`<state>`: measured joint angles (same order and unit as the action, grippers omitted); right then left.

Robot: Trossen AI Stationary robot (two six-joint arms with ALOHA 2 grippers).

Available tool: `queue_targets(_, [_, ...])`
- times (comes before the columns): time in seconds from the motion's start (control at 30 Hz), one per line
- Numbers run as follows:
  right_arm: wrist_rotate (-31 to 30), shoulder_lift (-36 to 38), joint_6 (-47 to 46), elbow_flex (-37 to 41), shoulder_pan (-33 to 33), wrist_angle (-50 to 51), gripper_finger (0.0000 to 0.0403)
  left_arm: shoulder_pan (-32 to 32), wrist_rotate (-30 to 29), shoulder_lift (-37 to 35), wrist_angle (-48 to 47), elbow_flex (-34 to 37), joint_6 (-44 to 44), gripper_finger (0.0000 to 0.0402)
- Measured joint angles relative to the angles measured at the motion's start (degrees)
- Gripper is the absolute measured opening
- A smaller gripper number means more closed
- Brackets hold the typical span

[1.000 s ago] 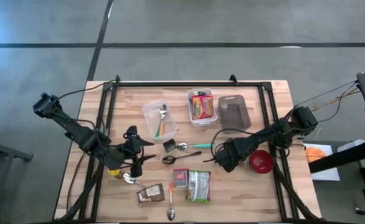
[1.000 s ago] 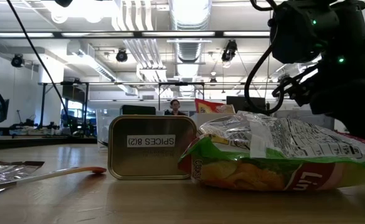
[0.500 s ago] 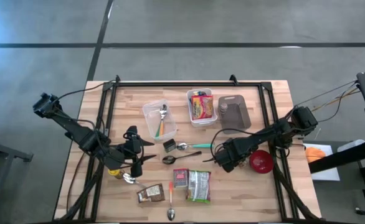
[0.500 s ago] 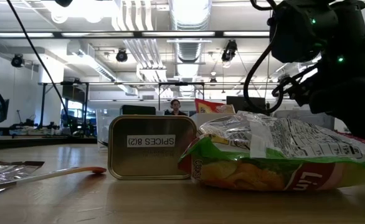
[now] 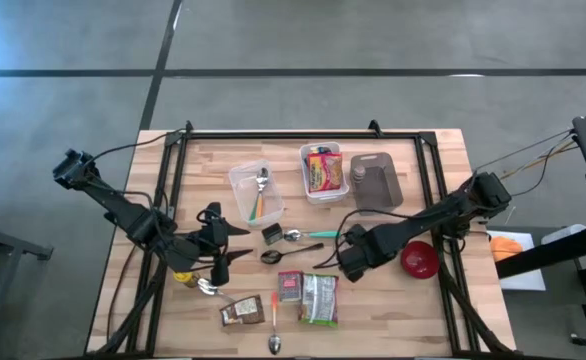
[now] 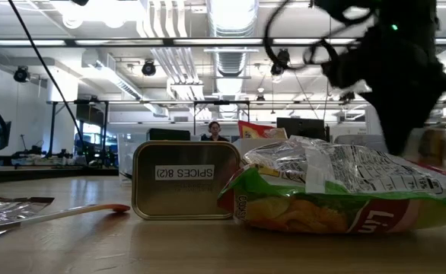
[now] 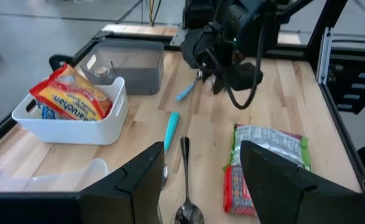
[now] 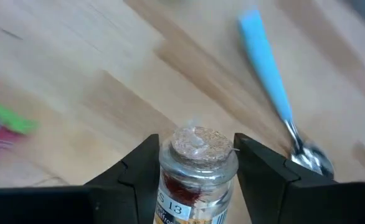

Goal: Pick & Place Food Item
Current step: Put the brown seasoning bottle into the black bin

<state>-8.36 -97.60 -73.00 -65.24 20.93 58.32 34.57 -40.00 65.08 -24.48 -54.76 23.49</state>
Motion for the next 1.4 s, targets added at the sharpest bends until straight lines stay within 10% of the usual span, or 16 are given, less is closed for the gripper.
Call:
queue_targets(0.5, [-25.89,0.00,26.19,-17.49,0.21,-14.11,0.0166,-2.66,-0.99,0.00,6.67,1.29,-1.23,0.0212])
queue_targets(0.77, [-27.88,0.00,41.33,-26.40,0.27,-20.78,0.0166,-4.92,-3.85,0.00,27.27,7.58,-12.73,0.0212])
queue_targets(1.0, [-27.92,0.02,54.02,-29.15,0.59,-33.18,0.0166,-7.38,8.29,0.00,46.85,13.75,-20.43,0.0212])
queue_targets(1.4, [-25.53,0.02,61.43,-27.63,0.44,-44.40,0.0166,-8.31,14.56,1.17,52.07,14.62,-23.85,0.0212])
